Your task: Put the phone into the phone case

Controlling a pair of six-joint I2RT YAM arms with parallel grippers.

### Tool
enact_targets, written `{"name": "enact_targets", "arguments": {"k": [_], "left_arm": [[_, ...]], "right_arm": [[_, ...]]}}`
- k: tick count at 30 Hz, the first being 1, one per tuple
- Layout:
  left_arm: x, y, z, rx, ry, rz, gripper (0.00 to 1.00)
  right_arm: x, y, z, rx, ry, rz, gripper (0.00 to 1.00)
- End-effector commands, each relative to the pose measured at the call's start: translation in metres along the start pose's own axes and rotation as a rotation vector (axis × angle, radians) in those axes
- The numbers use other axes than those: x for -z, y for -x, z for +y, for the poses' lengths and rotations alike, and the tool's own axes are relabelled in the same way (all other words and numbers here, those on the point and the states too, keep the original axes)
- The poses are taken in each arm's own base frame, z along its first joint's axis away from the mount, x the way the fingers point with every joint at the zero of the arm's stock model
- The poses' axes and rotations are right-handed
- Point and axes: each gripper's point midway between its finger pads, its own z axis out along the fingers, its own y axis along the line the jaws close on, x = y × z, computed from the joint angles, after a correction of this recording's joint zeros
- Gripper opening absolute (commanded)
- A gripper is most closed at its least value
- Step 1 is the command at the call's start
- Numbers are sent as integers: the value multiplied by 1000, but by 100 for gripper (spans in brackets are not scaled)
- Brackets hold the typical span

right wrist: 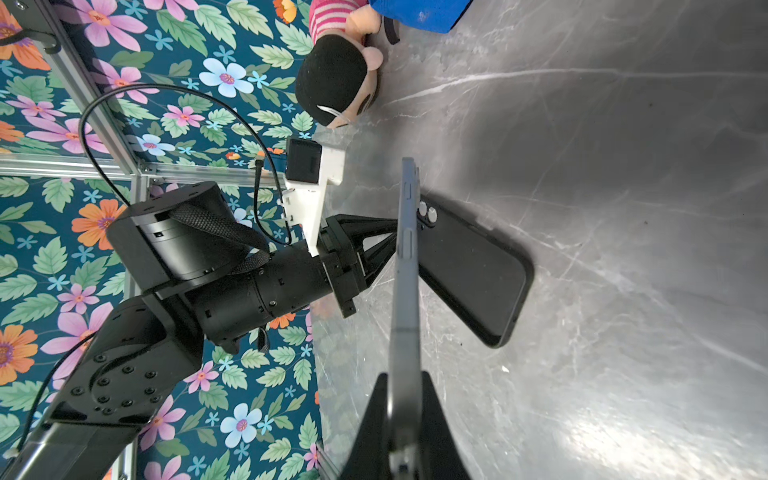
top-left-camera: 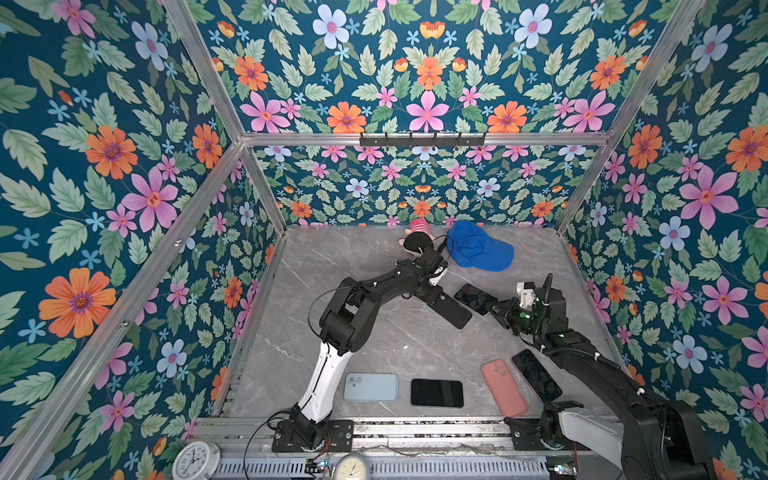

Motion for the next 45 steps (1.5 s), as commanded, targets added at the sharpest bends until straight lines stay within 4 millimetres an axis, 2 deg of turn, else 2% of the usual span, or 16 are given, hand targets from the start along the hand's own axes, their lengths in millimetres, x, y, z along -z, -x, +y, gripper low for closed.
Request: {"name": "enact_targets", "arguments": {"k": [1, 11, 19, 25, 31, 37, 45], "left_arm": [[3, -10, 8, 35, 36, 19, 8], [15, -32, 19, 164, 78, 33, 6], [27, -60, 25, 250, 103, 46, 7], [34, -73, 33, 329, 99, 26, 7], [36, -76, 32, 378, 45, 6, 10], [43, -68, 28, 450, -61, -42, 22], [57, -67, 44, 559, -152, -110, 28]], "right_arm": [[-2, -2, 19, 58, 74, 43, 0], [-18, -16, 31, 74, 154, 181, 0], [-37, -22, 37, 92, 178, 270, 0], [-52, -33, 35, 84, 185, 343, 0], [-64, -39, 30, 67, 193, 397, 0], [-72, -45, 31, 57, 204, 441, 0], [-81, -51, 27, 46, 217, 488, 0]]}}
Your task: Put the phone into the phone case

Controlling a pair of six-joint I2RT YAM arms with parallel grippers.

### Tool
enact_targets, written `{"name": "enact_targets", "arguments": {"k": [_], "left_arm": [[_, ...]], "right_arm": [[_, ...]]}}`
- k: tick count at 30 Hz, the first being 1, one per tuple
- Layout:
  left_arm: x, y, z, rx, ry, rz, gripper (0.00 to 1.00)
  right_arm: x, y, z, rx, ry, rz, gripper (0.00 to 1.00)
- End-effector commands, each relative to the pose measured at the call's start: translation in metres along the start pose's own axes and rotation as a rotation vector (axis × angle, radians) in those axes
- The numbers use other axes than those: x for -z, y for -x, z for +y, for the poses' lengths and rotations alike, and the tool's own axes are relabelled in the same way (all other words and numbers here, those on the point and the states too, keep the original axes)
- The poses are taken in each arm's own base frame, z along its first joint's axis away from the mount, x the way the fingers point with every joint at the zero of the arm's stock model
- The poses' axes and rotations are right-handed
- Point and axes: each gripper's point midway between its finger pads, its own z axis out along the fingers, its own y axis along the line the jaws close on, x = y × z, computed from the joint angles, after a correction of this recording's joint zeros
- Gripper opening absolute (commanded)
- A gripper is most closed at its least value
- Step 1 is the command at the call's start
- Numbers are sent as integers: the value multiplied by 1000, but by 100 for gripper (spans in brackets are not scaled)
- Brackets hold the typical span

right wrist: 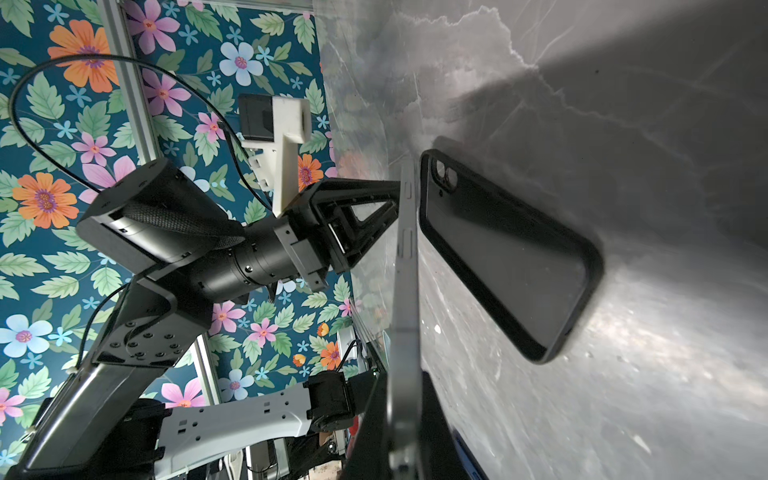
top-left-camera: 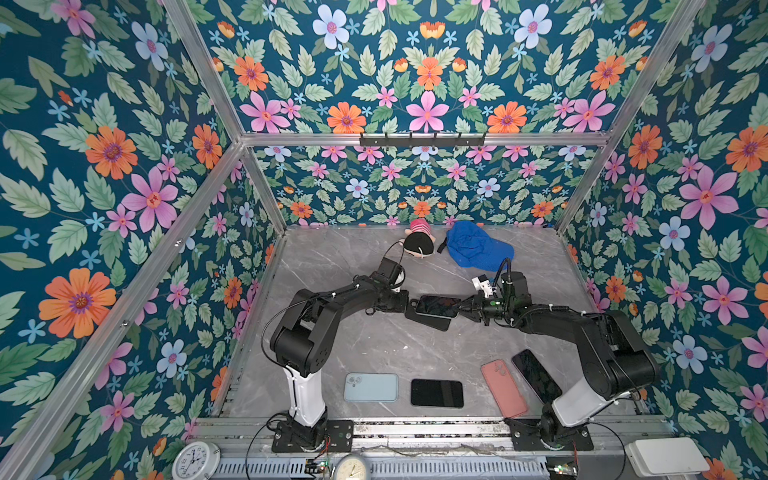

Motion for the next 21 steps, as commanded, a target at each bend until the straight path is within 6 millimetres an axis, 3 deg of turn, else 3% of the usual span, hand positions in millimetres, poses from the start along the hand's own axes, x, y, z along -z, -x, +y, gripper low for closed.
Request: {"name": "enact_targets", "arguments": {"k": [1, 10, 21], "left_arm": [[3, 7, -7, 38, -73, -26, 30], [2, 6, -12, 113, -195, -48, 38], [-3, 3, -14, 134, -232, -42, 38]], "right_arm": [[-7, 1, 4, 27, 43, 29, 0], [-17, 2, -5, 6, 39, 39, 0], [-23, 2, -18, -18, 23, 48, 0]]}}
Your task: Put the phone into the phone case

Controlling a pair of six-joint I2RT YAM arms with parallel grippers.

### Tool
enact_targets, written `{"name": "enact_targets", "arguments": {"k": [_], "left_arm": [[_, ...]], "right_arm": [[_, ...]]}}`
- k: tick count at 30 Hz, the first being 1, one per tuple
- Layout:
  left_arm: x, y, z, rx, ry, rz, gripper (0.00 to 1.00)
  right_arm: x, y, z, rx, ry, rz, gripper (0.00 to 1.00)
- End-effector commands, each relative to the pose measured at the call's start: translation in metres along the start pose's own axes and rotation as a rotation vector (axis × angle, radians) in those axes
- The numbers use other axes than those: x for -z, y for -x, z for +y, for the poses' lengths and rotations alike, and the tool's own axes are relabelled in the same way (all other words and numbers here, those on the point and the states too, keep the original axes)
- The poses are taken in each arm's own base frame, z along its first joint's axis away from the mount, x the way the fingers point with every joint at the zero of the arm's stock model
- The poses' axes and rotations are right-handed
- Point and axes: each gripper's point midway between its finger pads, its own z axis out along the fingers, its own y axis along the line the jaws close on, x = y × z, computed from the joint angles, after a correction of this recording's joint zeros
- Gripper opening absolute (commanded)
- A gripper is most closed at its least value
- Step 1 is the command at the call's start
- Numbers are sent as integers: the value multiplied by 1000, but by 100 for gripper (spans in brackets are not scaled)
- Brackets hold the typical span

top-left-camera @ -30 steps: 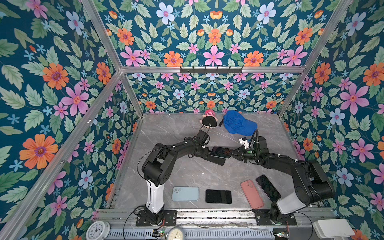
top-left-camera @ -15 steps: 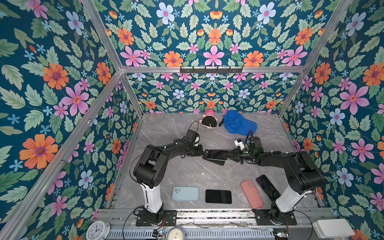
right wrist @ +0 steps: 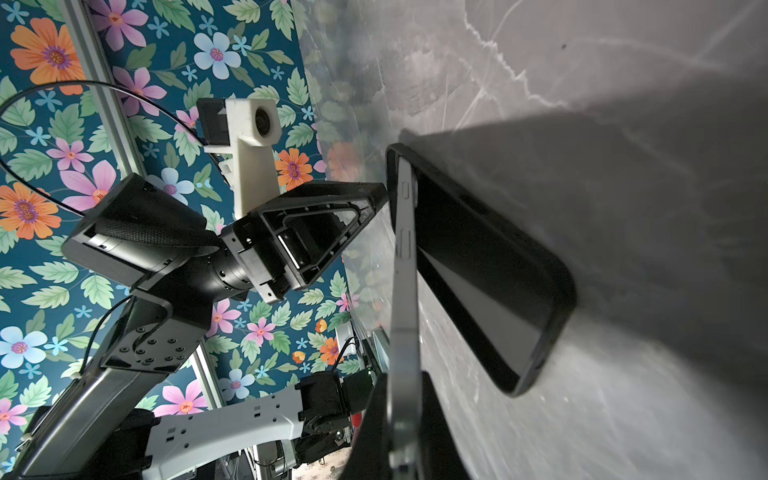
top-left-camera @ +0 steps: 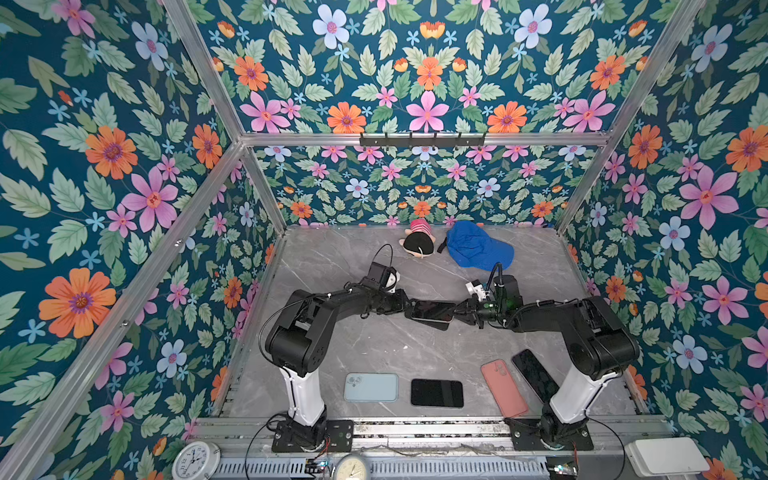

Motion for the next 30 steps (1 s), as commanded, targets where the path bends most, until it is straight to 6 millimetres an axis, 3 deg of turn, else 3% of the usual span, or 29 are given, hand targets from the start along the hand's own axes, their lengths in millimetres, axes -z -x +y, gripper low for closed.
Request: {"name": "enact_targets", "arguments": {"k": [1, 30], "left_arm": [[-1, 2, -3, 1, -21, -6, 39], [-6, -9, -3, 33, -63, 7, 37]], "right_arm": [[-2, 2, 6, 24, 30, 11, 0], [-17, 2, -8, -14, 26, 53, 0]]}}
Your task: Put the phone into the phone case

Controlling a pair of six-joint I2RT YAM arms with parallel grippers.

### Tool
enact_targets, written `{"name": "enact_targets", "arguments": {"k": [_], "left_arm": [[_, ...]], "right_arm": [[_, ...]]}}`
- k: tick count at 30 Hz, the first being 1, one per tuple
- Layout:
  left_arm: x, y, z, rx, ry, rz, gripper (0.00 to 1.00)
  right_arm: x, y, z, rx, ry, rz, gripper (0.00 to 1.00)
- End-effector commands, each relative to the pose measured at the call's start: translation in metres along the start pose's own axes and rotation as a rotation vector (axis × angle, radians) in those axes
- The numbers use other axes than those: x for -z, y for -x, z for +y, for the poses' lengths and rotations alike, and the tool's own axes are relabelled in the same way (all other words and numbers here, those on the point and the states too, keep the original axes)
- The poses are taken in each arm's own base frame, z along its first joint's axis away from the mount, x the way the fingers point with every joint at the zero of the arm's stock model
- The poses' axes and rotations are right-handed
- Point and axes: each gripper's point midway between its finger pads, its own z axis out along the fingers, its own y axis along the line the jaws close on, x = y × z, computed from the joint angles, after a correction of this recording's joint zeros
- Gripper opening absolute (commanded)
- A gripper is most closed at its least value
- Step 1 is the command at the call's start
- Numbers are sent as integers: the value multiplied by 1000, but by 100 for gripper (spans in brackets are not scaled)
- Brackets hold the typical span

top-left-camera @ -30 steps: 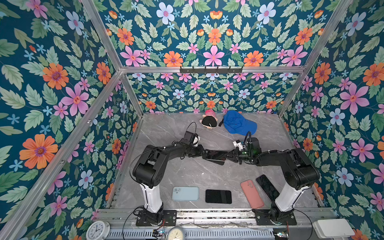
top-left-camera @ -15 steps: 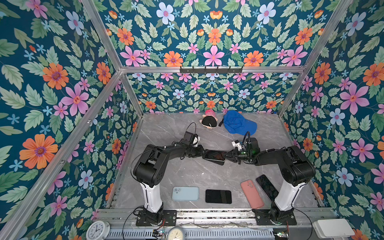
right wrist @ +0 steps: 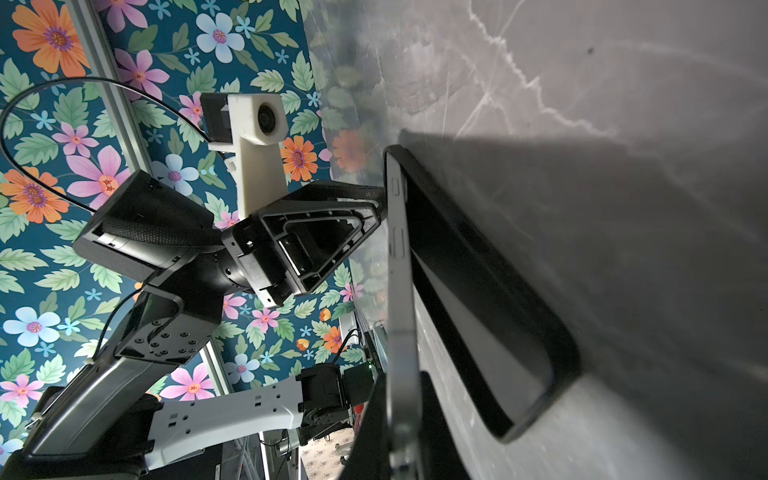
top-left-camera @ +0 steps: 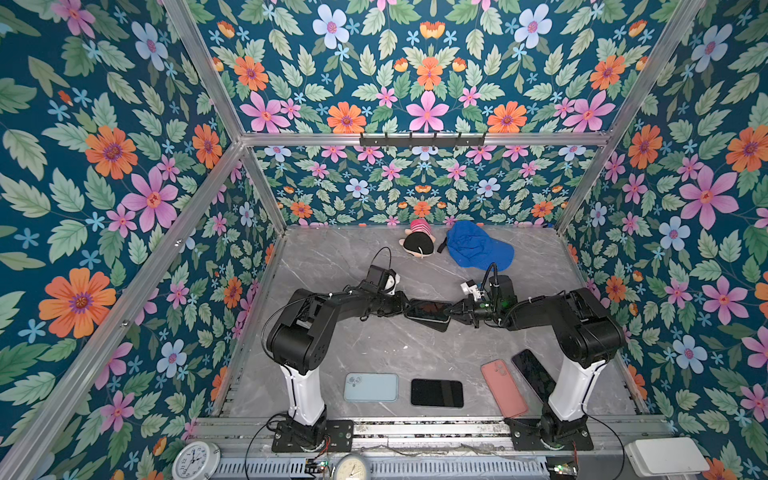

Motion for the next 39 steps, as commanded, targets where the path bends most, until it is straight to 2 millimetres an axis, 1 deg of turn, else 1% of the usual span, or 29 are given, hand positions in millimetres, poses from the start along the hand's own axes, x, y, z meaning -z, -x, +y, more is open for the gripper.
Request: {"name": "enact_targets", "arguments": {"k": [1, 8, 17, 25, 30, 39], "left_arm": [[1, -2, -3, 12, -12, 0, 37], [2, -5, -3, 14, -15, 5, 37], [7, -9, -4, 20, -17, -4, 36], [14, -17, 2, 11, 19, 11, 28], [14, -18, 3, 13, 22, 8, 23], [11, -20, 5, 23, 15, 13, 21]], "right_arm": [[-3, 0, -2, -25, -5, 3, 0], [-6, 1, -5, -31, -11, -1, 0], [-8, 0, -17, -47, -50, -2, 0], [-8, -3, -29, -55, -97, 3, 2], [-9, -5, -35, -60, -108, 7, 2], [-10, -5, -40, -59, -137, 13, 2]]}}
